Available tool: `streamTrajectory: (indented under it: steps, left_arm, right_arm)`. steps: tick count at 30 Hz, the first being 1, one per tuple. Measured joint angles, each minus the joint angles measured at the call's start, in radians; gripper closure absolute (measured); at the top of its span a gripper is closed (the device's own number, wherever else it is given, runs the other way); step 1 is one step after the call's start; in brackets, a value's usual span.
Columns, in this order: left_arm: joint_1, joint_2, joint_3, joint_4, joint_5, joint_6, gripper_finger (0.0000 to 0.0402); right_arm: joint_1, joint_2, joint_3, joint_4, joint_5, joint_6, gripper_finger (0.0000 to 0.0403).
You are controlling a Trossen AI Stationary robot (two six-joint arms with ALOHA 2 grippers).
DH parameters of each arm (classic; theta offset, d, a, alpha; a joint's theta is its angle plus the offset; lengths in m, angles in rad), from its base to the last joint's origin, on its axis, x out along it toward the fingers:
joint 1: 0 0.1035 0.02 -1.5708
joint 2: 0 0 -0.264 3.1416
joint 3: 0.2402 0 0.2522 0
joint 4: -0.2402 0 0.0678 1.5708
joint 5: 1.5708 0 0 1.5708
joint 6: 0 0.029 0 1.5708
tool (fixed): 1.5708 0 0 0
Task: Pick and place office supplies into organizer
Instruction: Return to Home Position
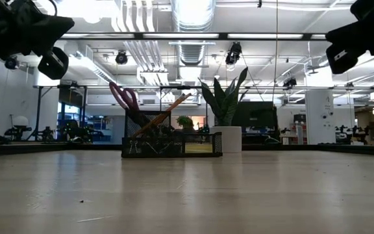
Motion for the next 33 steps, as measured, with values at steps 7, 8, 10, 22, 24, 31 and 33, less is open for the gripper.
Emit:
streamTrajectory:
  steps: [7,8,10,22,24,31,33]
  left_arm:
    - [0.0,0.001,0.0,0.001,0.0,0.0,0.0402]
    - [0.0,0.001,0.0,0.0,0.0,0.0,0.0402]
    - [0.0,0.0,0.0,0.0,0.0,0.0,0.0402]
    - [0.0,0.002,0.0,0.0,0.0,0.0,0.0402]
    - [0.0,0.001,0.0,0.0,0.0,0.0,0.0402]
    - [0.0,0.002,0.0,0.0,0.0,0.0,0.0402]
    - [0.0,0.001,0.0,0.0,0.0,0.0,0.0402]
  right_arm:
    - [0.0,0.013,-0.001,0.0,0.0,0.0,0.0394]
    - [0.0,0.013,-0.001,0.001,0.0,0.0,0.0394]
    - [0.0,0.014,-0.001,0.0,0.0,0.0,0.0394]
    - [0.0,0.014,-0.001,0.001,0.0,0.0,0.0394]
    - [0.0,0.014,-0.001,0.0,0.0,0.0,0.0394]
    - [0.0,0.014,-0.001,0.001,-0.001,0.0,0.0394]
    - [0.0,0.014,-0.001,0.001,-0.001,0.0,0.0394]
